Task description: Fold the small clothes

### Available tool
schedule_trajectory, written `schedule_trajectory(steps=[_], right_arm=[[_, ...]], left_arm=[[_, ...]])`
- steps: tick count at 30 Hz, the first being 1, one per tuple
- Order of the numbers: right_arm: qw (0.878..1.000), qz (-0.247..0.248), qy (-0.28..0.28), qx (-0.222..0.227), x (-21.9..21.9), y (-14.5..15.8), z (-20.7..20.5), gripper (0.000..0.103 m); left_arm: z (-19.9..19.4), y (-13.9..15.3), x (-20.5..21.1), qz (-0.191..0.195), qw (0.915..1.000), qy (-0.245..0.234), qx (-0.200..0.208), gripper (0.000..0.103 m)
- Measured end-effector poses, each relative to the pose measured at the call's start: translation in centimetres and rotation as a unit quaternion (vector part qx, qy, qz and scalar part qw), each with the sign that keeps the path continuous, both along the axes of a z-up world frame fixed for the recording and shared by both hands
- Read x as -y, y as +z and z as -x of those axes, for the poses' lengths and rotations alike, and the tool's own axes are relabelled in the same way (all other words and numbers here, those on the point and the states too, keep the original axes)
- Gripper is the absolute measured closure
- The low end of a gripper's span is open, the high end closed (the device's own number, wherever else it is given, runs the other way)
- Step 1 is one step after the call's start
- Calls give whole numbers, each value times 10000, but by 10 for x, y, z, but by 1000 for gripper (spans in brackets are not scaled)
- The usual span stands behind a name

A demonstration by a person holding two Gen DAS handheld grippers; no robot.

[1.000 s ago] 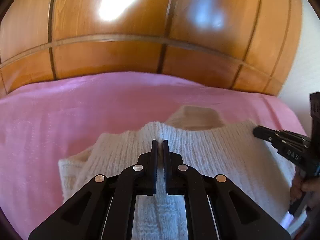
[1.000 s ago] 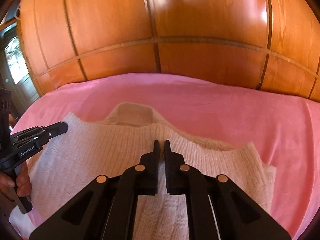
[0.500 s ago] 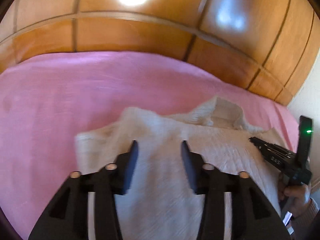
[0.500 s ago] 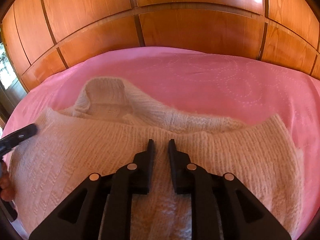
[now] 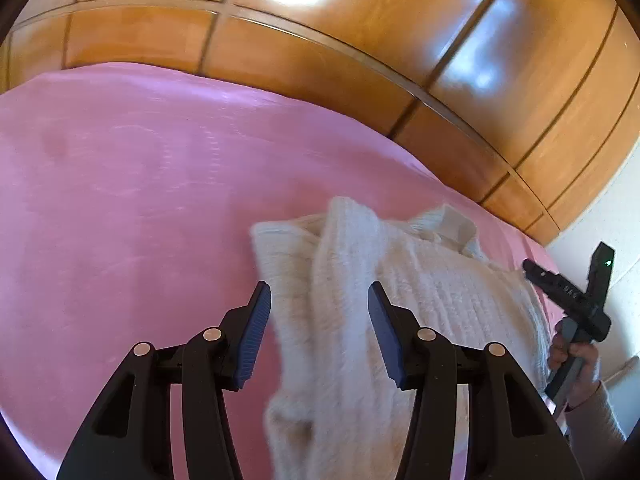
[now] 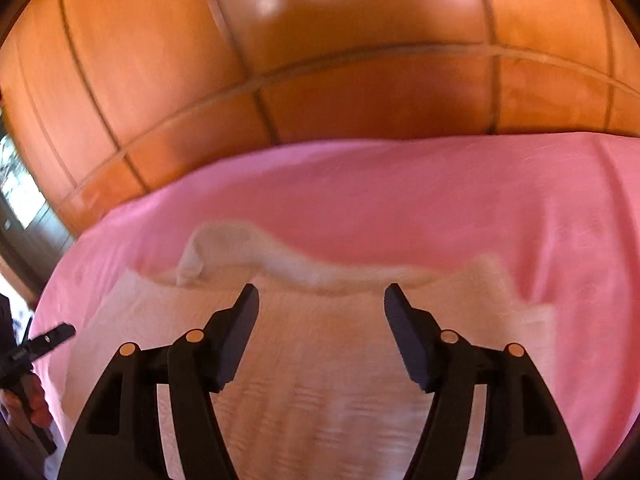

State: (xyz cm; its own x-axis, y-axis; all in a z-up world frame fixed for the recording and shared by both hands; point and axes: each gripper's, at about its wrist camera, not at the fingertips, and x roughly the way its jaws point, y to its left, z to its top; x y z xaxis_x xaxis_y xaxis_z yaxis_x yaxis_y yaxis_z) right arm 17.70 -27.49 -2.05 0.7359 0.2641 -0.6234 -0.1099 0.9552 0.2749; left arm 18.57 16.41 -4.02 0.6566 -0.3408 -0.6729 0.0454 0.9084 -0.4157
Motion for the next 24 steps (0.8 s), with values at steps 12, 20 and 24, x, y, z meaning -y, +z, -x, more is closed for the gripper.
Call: schedule_trajectory(steps=[12,20,24], right_arm=[[9963,541,-451,-497,38,-31,4,97],[9955,615,-714,-104,36,-12,-5,98],[9909,1044,-721,-454,27,-42,-23,98]], left_arm=[[-23,-18,47,-921,9950,-303,-251,97],[-17,-12,29,-775,9962,382,-132,97],[-29,-35,35,-1115,9917,496,-406,97]])
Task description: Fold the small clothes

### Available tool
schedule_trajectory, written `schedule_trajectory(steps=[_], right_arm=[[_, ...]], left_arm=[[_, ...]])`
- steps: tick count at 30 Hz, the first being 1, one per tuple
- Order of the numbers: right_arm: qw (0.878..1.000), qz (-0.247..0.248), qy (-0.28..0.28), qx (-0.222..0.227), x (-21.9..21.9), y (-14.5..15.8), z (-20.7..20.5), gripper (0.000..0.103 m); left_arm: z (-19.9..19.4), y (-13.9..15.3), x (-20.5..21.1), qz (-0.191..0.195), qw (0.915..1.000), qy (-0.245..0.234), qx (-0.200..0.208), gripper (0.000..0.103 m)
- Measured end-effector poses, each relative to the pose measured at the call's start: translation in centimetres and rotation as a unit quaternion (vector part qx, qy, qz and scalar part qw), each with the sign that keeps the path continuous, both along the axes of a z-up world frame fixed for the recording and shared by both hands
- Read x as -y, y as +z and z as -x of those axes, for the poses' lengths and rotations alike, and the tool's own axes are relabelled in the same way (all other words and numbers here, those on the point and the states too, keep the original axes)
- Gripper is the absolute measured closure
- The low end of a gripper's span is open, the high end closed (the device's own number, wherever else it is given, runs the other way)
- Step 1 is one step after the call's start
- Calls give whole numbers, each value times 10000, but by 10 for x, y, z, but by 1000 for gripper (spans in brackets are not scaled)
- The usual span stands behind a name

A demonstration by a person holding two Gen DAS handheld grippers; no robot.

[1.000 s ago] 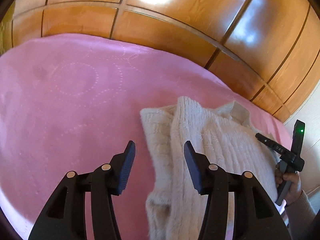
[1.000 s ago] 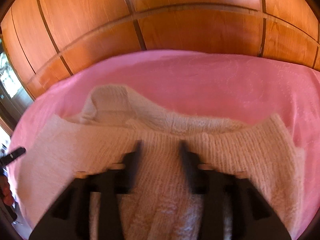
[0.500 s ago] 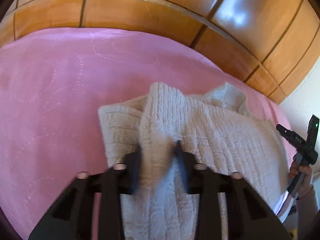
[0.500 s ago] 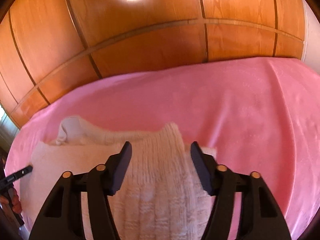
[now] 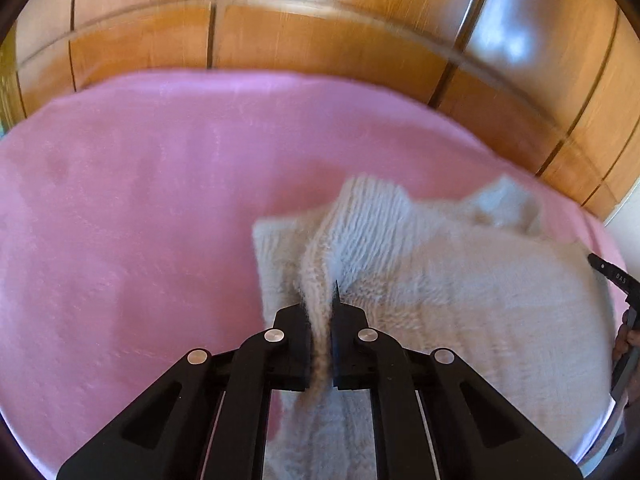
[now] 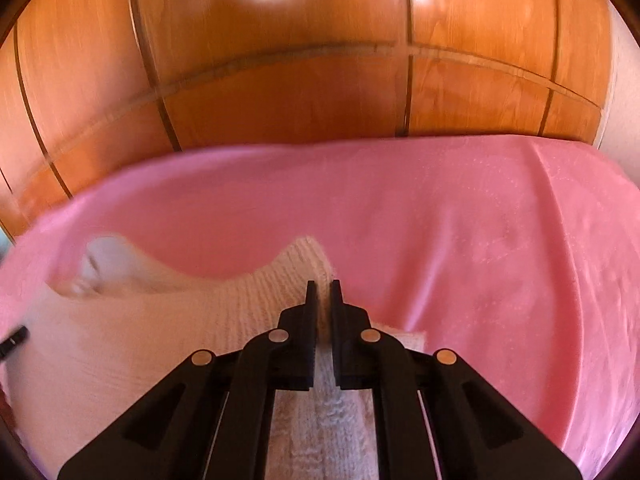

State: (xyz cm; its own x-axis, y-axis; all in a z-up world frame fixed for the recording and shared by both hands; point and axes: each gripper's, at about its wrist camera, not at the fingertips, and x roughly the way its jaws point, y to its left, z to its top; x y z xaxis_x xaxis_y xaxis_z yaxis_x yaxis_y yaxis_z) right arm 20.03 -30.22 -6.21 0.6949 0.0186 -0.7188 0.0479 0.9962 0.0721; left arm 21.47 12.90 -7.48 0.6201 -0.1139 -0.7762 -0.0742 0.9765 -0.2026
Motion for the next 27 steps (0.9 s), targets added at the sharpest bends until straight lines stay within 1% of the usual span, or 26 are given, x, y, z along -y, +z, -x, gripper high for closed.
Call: schedule_trajectory(steps=[2,5,6,7,8,9,11,13,14,15,16,17,19,20,21,23,24,25,26,27], right_arm=[[9998,-5,16,-176,-1,-13,-6,97],[9997,-142,-45,-181,4,-11,-6,92],[9997,-163,-46,-152,5,-8,-3,85],[9998,-162,-31,-105,6,-4,3,80],[9999,-157,1,-7,7,3,12,72],[9998,-164,36,76,6,8,21,68],[9993,-262,161,192,5,19,39,65],[9974,-493,456,260,-1,27,63,61],[9964,-553,581,262,-4,28,71,58],[9949,-594,761,276,-11,29,87,53],[9939,-606,872,285,-16,29,100,51],[9926,-651,985,284,-22,29,112,48],[9876,-865,1295,200,-35,24,140,47],[9865,-856,1383,206,-42,22,153,46],[9863,-793,1427,232,-46,20,159,44],[9864,-569,1525,248,-58,10,177,43],[9869,-506,1522,184,-62,2,183,41],[9882,-360,1487,96,-66,-9,185,41],[9893,-209,1445,61,-67,-17,186,41],[9894,-84,1436,191,-67,-27,188,41]], left_arm=[[-1,-4,0,-15,10000,61,-11,97],[0,0,2,-5,9998,161,-78,95],[4,5,4,-44,9998,189,-37,93],[12,12,4,-93,9997,218,30,84],[18,18,6,-158,9995,243,110,81],[29,26,11,-205,9991,239,286,81],[49,40,19,-105,9983,26,571,81],[66,49,32,-25,9969,-255,743,81],[74,52,41,46,9956,-456,814,81],[84,54,54,128,9936,-737,851,81],[91,54,65,151,9918,-933,865,81],[97,54,78,165,9897,-1128,861,81],[109,48,104,292,9845,-1536,793,81],[113,45,117,302,9819,-1710,761,81],[117,39,134,205,9797,-1856,732,81],[119,26,154,82,9791,-1954,558,81],[118,15,165,-51,9792,-1989,390,81],[117,7,170,-198,9803,-1939,326,81],[120,1,172,-261,9811,-1881,361,79],[123,-1,174,-288,9814,-1838,472,79]])
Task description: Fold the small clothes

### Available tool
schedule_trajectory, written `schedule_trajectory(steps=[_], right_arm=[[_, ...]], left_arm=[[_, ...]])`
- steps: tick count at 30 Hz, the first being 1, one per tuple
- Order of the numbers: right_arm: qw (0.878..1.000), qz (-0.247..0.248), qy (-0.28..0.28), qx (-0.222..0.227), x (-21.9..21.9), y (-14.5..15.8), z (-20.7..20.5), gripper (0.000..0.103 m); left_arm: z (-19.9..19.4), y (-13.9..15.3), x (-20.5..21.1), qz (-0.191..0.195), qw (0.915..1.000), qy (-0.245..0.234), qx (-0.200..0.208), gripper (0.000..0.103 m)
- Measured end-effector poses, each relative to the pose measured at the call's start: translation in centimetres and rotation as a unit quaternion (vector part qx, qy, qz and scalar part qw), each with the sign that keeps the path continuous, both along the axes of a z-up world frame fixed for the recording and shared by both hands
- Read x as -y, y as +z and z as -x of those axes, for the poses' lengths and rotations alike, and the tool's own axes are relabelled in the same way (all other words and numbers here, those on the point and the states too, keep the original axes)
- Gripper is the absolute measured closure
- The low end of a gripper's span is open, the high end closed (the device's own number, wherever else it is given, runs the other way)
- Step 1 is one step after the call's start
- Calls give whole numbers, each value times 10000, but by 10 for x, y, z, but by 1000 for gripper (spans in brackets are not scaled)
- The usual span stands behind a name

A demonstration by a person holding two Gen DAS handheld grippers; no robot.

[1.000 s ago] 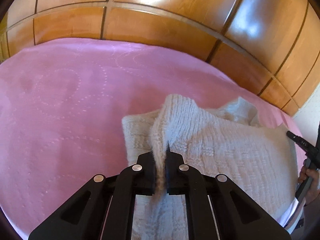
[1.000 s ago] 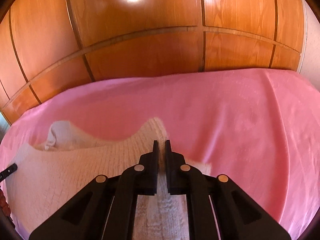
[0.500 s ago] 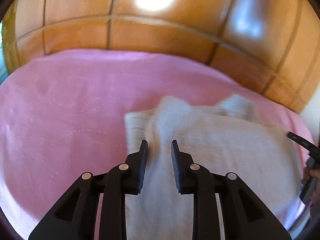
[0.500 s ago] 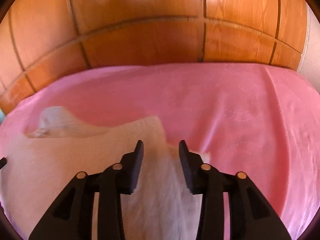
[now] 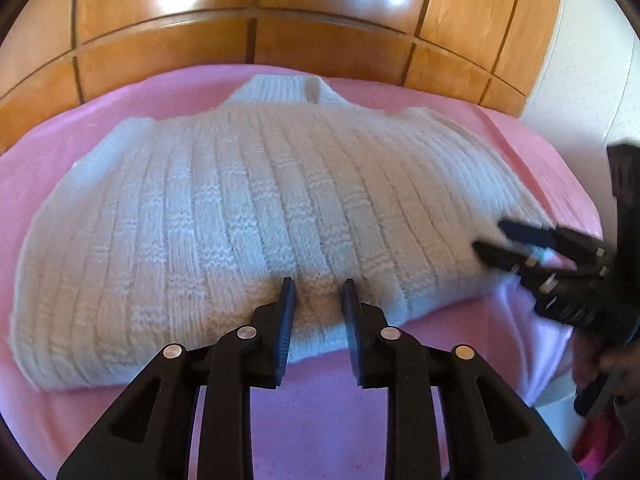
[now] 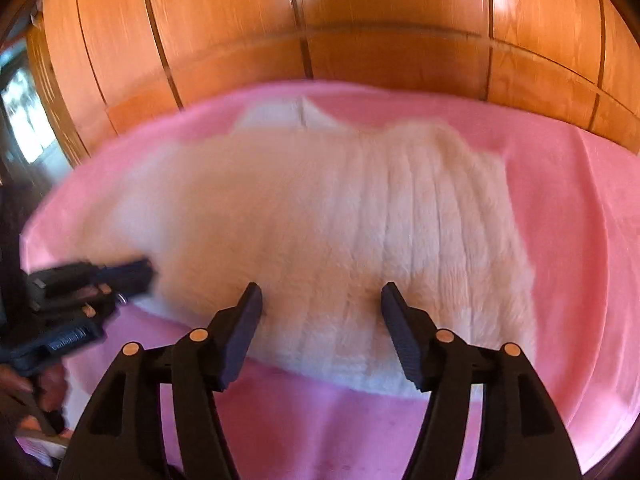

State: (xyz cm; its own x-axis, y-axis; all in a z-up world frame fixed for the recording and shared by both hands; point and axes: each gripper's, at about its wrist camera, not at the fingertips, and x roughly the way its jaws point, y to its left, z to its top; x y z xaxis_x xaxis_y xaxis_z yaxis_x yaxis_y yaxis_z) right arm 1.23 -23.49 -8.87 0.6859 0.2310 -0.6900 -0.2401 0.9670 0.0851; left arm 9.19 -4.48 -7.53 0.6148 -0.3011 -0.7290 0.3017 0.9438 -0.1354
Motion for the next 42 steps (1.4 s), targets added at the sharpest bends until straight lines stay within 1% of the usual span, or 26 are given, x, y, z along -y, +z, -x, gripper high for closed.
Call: schedule_trajectory(steps=[1,2,5,6,7,8,9,11,13,14,17,19,20,21,22,23,24,27,29,31,34,36,38,40,41,42], right_arm=[[9999,-5,-23,140,0,-4,4,40],[9998,-27,-57,183,0,-5,5,38],[9996,-205,-138,116,3,-3,6,36],[9994,-304,-160,72,5,0,6,36],[9990,-402,-187,35,8,5,7,36],[9984,-517,-215,37,12,10,10,33],[9978,-598,-250,107,14,17,18,31],[9980,-511,-272,263,16,27,26,30],[9978,-396,-394,360,17,32,30,30],[9973,-430,-480,343,21,32,31,30],[9967,-558,-571,155,28,25,36,31],[9966,-510,-624,-166,33,9,33,31],[9962,-554,-631,-249,36,3,30,31],[9958,-655,-617,-172,41,-1,32,31],[9955,-719,-598,-157,43,0,32,31],[9949,-798,-587,-185,45,1,32,30],[9942,-896,-556,-202,47,4,33,30],[9897,-1303,-558,-205,63,14,31,30],[9848,-1574,-732,-86,83,23,32,28],[9808,-1707,-938,-19,100,28,22,28],[9734,-1922,-1247,-101,122,24,-1,27],[9688,-2090,-1320,-205,131,18,-18,27],[9646,-2238,-1346,-368,137,8,-36,27],[9626,-2323,-1280,-550,137,0,-51,26],[9625,-2325,-1271,-586,137,-2,-55,26],[9639,-2287,-1240,-576,135,-3,-58,28]], left_arm=[[1,1,0,-31,10000,6,19,79],[1,2,-1,-15,10000,14,1,79],[9,16,-17,391,9990,163,-113,79],[11,18,-20,419,9989,201,-80,79],[15,23,-26,403,9988,283,21,76],[20,30,-34,381,9985,375,142,71],[23,33,-38,410,9981,407,194,71],[27,39,-48,469,9974,479,257,70],[29,43,-47,491,9974,458,280,70],[28,43,-44,498,9974,433,284,70],[26,37,-21,547,9983,114,161,70],[21,24,0,417,9991,-76,-46,70],[18,12,11,278,9993,-127,-209,66],[16,4,18,128,9996,-108,-234,64],[17,2,22,24,9999,-59,-94,63],[18,3,24,-20,10000,-57,-68,62],[19,5,23,-4,9999,-61,-81,62],[22,15,4,333,9994,-70,-115,62],[25,22,-12,431,9990,97,-35,62],[27,28,-36,506,9980,368,18,62],[31,35,-70,588,9947,836,89,62],[31,39,-91,580,9915,1159,151,62],[31,40,-114,679,9867,1473,133,62],[30,39,-130,698,9823,1737,99,62],[29,38,-140,753,9783,1928,53,62],[26,39,-147,863,9757,2013,9,62]])
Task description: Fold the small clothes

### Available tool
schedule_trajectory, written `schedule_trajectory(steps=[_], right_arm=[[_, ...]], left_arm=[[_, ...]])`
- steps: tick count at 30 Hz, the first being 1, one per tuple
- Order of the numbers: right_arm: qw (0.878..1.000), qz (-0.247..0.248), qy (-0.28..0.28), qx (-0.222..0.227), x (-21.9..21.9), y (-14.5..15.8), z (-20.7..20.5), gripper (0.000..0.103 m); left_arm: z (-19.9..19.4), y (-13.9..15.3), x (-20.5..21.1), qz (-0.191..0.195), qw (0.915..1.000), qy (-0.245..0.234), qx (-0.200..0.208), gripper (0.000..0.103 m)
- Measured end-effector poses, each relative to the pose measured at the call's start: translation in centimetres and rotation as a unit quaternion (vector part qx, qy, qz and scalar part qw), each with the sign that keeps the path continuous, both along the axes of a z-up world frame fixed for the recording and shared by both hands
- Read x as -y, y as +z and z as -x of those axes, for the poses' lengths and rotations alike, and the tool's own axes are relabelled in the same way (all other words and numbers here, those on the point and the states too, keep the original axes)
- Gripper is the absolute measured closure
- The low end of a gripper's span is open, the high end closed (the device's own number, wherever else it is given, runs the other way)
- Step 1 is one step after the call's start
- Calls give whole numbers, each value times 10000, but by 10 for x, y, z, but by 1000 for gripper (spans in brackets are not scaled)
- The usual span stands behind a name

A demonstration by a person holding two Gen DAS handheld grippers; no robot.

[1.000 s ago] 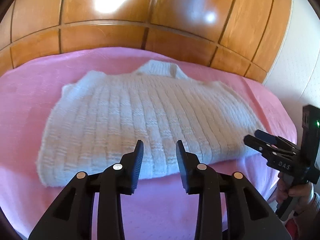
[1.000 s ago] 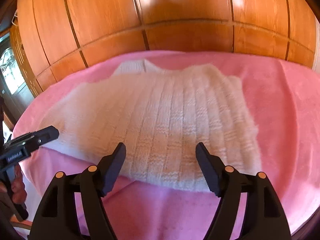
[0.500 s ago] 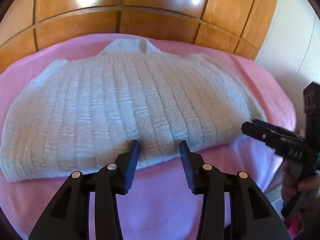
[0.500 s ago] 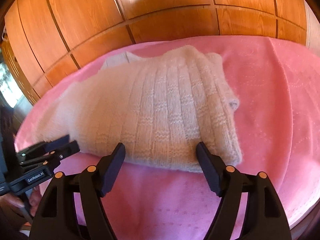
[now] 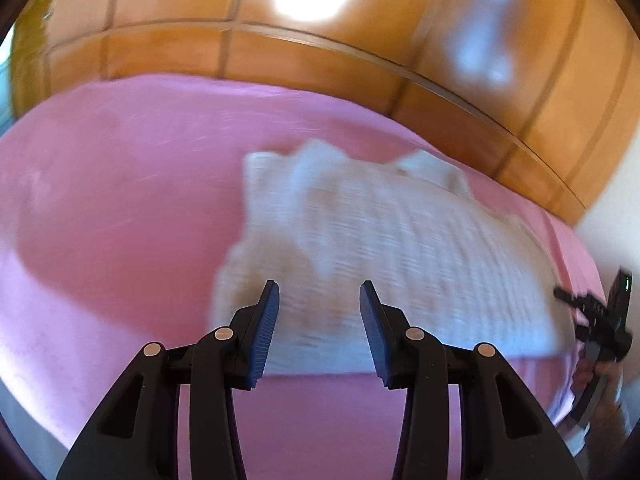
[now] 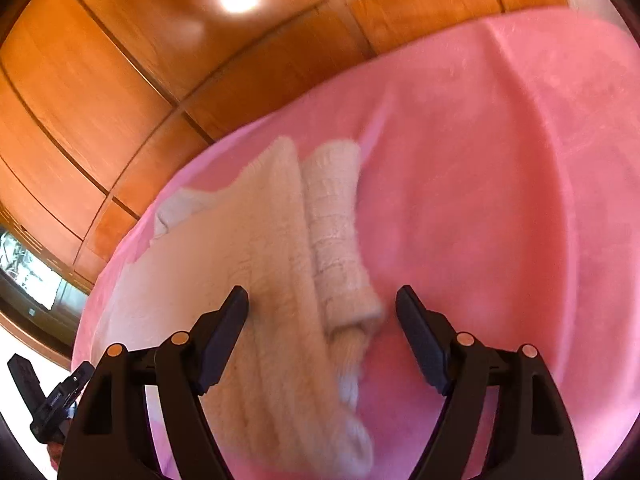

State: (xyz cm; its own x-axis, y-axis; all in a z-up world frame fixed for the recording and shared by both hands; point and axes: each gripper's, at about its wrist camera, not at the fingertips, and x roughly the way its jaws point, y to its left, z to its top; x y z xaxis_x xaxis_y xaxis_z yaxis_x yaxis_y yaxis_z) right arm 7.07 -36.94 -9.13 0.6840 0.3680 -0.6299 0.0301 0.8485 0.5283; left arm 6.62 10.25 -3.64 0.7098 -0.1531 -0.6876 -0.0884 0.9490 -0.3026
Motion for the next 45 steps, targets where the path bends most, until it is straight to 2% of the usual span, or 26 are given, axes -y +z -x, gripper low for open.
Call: schedule_trajectory(steps=[1,2,3,4,7,8,9,12,17,23,26,31,35,37,38,40,45], right_arm=[[9999,75,64,19,-3,1,-2,31],[9999,89,134,14,-4,2,-4,42],[9997,82,223,-18,-7,2,-6,48],[9996,94,260,-23,-8,1,-5,50],[9989,105,442,-75,-11,-1,-9,58],[9986,71,506,-96,-12,-1,-9,65],[9981,-13,600,-150,-12,1,-11,71],[9971,-7,724,-218,-16,10,-10,78],[9922,-538,1116,118,-31,55,-6,81],[9836,-417,1692,461,-99,106,-21,84],[9784,-304,1976,523,-140,119,-31,85],[9702,6,2383,449,-198,117,-41,86],[9688,170,2460,246,-221,98,-46,86],[9695,156,2441,171,-223,91,-46,86],[9700,147,2424,144,-223,87,-46,86],[9703,137,2411,123,-223,84,-48,86],[9694,260,2432,190,-220,82,-43,86]], left_arm=[[-1,0,-7,136,9999,68,-7,62],[0,0,-12,292,9995,132,11,62],[-1,1,-14,350,9993,130,22,62],[-2,2,-12,354,9993,91,33,62],[-11,-1,2,152,9997,-207,3,62],[-17,-6,10,72,9995,-303,-65,62],[-22,-12,16,-11,9993,-340,-162,62],[-33,-25,24,-148,9987,-285,-407,62],[-33,-15,18,71,9990,-352,-270,62],[-33,1,22,-55,9983,-568,-95,62],[-32,6,21,-53,9981,-609,-58,62],[-33,10,24,-30,9977,-681,-19,62],[-27,12,25,24,9975,-706,-4,62],[-25,13,26,5,9973,-733,2,60],[-25,13,26,-17,9973,-737,2,52],[-24,13,27,-39,9972,-746,42,45],[-28,13,32,144,9958,-902,14,45]])
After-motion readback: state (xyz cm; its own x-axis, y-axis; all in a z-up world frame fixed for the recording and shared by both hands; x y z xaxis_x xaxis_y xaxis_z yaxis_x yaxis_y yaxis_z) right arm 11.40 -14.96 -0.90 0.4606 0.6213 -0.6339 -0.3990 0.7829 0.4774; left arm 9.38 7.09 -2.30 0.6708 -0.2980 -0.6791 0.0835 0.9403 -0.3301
